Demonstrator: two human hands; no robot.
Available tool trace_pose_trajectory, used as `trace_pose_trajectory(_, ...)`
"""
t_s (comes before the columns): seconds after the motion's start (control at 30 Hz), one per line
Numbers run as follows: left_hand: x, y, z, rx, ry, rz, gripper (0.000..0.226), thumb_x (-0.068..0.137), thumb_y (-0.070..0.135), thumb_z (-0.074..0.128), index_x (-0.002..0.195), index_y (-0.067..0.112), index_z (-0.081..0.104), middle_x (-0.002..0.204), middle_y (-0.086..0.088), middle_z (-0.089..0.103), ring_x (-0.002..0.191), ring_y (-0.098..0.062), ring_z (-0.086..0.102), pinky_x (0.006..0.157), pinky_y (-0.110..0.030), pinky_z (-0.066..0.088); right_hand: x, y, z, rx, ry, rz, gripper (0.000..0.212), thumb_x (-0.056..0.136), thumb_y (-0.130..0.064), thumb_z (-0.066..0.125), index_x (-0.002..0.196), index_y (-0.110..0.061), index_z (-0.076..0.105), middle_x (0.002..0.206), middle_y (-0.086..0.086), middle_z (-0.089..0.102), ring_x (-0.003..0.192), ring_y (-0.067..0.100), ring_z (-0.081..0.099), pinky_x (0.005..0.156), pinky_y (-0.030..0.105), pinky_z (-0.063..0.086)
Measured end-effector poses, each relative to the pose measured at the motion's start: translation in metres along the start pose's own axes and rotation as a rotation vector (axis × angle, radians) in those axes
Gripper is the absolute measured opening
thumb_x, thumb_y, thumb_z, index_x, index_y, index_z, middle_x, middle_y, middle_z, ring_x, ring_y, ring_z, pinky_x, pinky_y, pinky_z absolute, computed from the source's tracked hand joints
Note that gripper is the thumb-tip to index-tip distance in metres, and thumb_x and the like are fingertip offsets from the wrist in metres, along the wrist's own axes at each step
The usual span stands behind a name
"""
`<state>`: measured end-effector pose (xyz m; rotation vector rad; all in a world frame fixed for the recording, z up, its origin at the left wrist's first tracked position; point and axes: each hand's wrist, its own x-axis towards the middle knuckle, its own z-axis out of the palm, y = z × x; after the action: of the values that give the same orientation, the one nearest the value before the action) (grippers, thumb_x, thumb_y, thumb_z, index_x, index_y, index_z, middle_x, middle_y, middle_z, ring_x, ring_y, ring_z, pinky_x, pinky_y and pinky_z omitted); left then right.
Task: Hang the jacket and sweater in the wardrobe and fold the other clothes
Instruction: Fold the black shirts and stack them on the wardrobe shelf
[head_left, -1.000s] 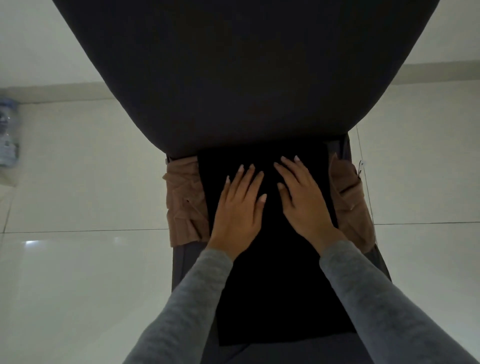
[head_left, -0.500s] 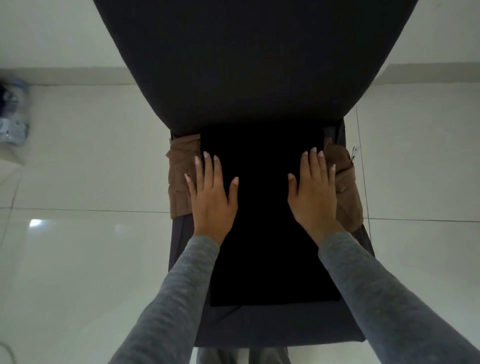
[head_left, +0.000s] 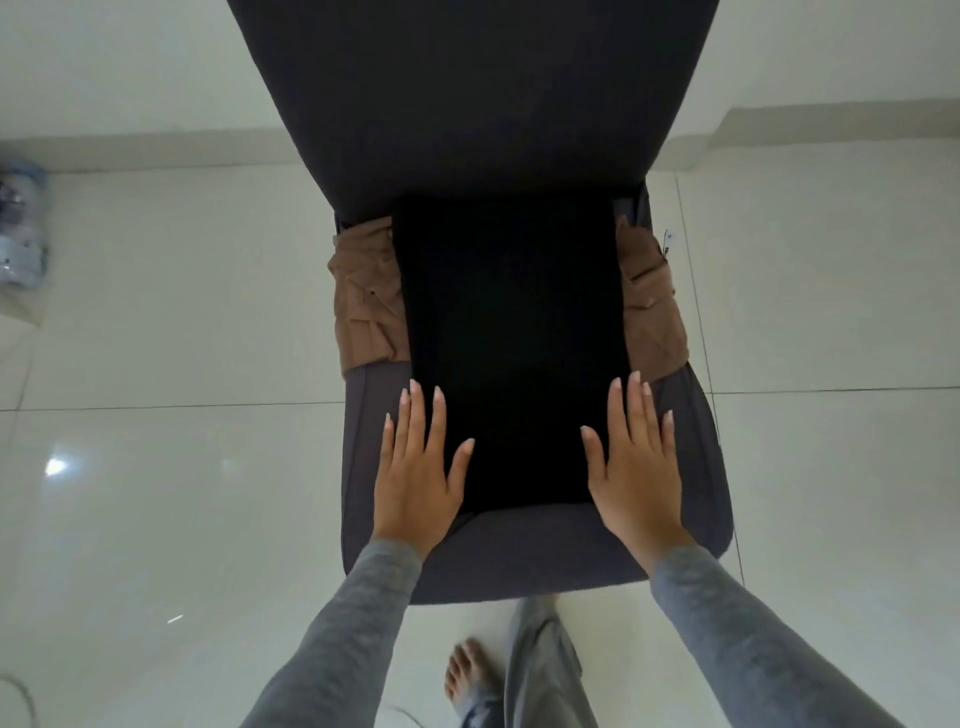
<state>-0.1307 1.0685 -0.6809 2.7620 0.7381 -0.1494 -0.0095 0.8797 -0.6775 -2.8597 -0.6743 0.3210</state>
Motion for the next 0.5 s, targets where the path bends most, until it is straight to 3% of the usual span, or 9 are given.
trace_pose_trajectory(0.13, -0.026, 0.002, -0.006, -0.117, -0.004, -0.060, 0.064, 0.099, 0.048, 0.018, 0.150, 0.010, 0.011, 0.158, -0.008, 0.008, 0.146, -0.018, 0.000, 0.118, -0.033, 0.003, -0.029, -0.008, -0.003, 0.115, -0.027, 0.034, 0.057, 0.101, -0.037, 0.020, 0.150, -0.007, 0.016, 0.159, 0.010, 0.009, 0.147, 0.021, 0.006, 0.116, 0.037, 0.000)
trace_pose_trajectory(0.2, -0.035, 0.006, -0.013, -0.362, -0.020, -0.094, 0.060, 0.100, 0.036, 0.036, 0.150, 0.013, 0.012, 0.158, -0.002, 0.010, 0.145, -0.012, 0.002, 0.119, -0.031, 0.004, -0.040, -0.012, -0.007, 0.312, -0.052, 0.049, 0.052, 0.102, -0.021, 0.032, 0.150, -0.008, 0.016, 0.160, 0.006, 0.006, 0.147, 0.017, 0.002, 0.115, 0.030, -0.004)
trace_pose_trajectory(0.27, -0.041, 0.013, -0.021, -0.706, 0.008, -0.211, 0.060, 0.096, 0.019, 0.052, 0.148, 0.016, 0.023, 0.152, 0.005, 0.028, 0.142, -0.008, 0.021, 0.117, -0.027, 0.020, -0.048, -0.017, -0.016, 0.571, -0.015, 0.137, 0.051, 0.099, -0.011, 0.042, 0.147, -0.009, 0.026, 0.157, 0.002, 0.016, 0.145, 0.015, 0.013, 0.115, 0.024, 0.007)
trace_pose_trajectory(0.37, -0.041, 0.021, -0.034, -1.012, 0.093, -0.489, 0.052, 0.089, 0.012, 0.062, 0.137, 0.013, 0.040, 0.125, 0.007, 0.050, 0.117, -0.008, 0.049, 0.092, -0.012, 0.043, -0.049, -0.024, -0.032, 0.726, 0.114, 0.358, 0.041, 0.092, -0.007, 0.055, 0.132, -0.006, 0.045, 0.134, 0.007, 0.043, 0.121, 0.016, 0.044, 0.099, 0.020, 0.033)
trace_pose_trajectory(0.43, -0.033, 0.019, -0.040, -1.036, 0.051, -0.623, 0.040, 0.088, 0.018, 0.065, 0.124, 0.009, 0.050, 0.107, 0.005, 0.055, 0.093, -0.006, 0.055, 0.069, -0.005, 0.044, -0.040, -0.022, -0.040, 0.779, 0.093, 0.526, 0.038, 0.090, -0.014, 0.061, 0.125, -0.005, 0.048, 0.120, 0.008, 0.050, 0.106, 0.017, 0.051, 0.088, 0.023, 0.037)
trace_pose_trajectory(0.5, -0.026, 0.014, -0.042, -0.969, -0.057, -0.638, 0.026, 0.088, 0.025, 0.065, 0.106, 0.007, 0.059, 0.086, 0.005, 0.058, 0.074, -0.003, 0.053, 0.058, -0.010, 0.041, -0.030, -0.016, -0.048, 0.753, -0.025, 0.641, 0.042, 0.089, -0.028, 0.064, 0.122, -0.007, 0.050, 0.110, 0.006, 0.056, 0.107, 0.025, 0.055, 0.093, 0.033, 0.042)
